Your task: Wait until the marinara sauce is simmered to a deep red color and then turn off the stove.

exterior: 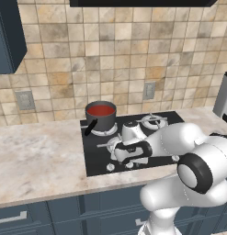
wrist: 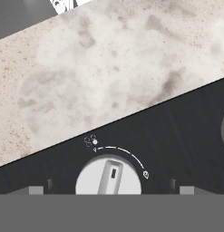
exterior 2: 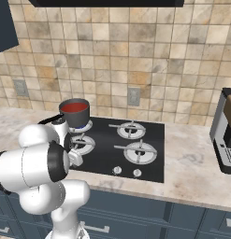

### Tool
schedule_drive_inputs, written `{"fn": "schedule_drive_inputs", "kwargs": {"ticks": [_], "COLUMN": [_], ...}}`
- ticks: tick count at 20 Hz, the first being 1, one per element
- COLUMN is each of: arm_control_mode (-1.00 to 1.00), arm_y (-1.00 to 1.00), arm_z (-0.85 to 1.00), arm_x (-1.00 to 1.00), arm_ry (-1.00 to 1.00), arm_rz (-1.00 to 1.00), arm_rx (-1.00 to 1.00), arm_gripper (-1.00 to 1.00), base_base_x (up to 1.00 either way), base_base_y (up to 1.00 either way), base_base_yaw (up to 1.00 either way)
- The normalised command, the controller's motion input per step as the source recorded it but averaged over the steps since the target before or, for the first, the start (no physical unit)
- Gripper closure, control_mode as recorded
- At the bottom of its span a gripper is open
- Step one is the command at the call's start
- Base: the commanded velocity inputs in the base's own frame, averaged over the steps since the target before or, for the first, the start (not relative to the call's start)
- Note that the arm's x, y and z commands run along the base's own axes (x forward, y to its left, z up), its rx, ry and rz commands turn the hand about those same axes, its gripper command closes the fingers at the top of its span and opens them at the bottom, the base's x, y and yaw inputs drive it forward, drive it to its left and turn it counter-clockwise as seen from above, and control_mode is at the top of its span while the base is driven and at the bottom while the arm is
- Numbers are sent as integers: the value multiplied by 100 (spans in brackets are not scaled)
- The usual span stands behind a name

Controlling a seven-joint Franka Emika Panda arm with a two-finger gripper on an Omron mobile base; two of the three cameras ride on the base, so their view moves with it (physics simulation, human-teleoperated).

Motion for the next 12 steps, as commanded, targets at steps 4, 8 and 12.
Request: {"fn": "schedule_drive_inputs", "kwargs": {"ticks": [4, 8, 12], "arm_control_mode": [-100, -100, -100], "arm_y": [0, 0, 0], "arm_z": [0, 0, 0], "arm_x": [0, 0, 0], "arm_ry": [0, 0, 0], "arm_rz": [0, 0, 0], "arm_rx": [0, 0, 0], "arm_gripper": [-100, -100, -100], "base_base_x": [0, 0, 0], "base_base_y": [0, 0, 0], "base_base_yaw": [0, 0, 0]}}
